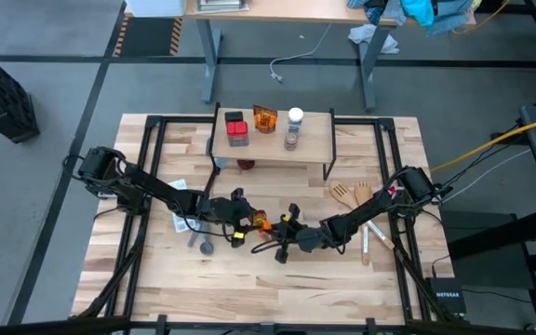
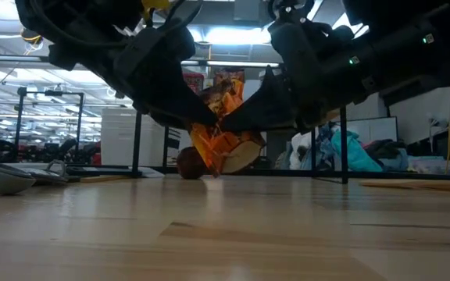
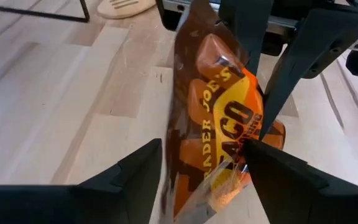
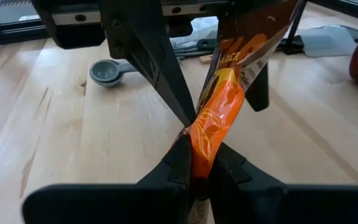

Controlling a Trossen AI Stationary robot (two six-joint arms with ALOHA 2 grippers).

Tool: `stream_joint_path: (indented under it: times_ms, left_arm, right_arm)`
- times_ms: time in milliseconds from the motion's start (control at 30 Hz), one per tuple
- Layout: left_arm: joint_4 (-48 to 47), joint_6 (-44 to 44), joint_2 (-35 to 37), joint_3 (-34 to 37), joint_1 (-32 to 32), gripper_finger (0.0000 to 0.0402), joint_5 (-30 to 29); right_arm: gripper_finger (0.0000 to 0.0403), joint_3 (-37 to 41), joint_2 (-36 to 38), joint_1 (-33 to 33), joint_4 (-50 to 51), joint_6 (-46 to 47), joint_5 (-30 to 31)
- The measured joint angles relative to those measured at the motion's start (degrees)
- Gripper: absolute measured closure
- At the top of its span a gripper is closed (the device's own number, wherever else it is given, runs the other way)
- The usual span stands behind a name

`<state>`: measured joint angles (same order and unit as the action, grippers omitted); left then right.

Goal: Shelf spices
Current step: Put the orange seasoning pack on the shelf aligned with the other orange seasoning pack

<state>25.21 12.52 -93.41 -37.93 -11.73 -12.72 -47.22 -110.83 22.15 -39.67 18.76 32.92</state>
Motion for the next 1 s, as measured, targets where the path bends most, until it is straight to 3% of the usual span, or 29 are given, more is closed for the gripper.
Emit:
stream_joint_path:
  times_ms: [133,300,367,700,1000]
  left_arm:
    - [0.34,-1.14,0.02,0.0,0.0,0.0228,0.04]
    - [0.76,-2.73,0.04,0.0,0.0,0.035,0.07]
    - [0.87,-3.96,0.07,0.0,0.0,0.0382,0.01]
    - [0.75,-6.75,0.07,0.0,0.59,0.0392,-3.23]
    - [-1.51,-7.51,0.32,0.04,3.94,0.0394,-3.81]
  right_arm:
    - [0.0372,0.0,0.0,-0.04,-0.16,0.0,0.64]
    - [0.0366,0.0,0.0,-0.07,-0.23,-0.19,2.47]
    - [0.0357,0.0,0.0,-0.07,-0.21,-0.42,3.16]
    - [0.0334,-0.15,0.3,-0.06,-1.01,-4.29,9.4]
    - [0.0332,-0.16,8.49,1.05,8.03,-8.73,17.57]
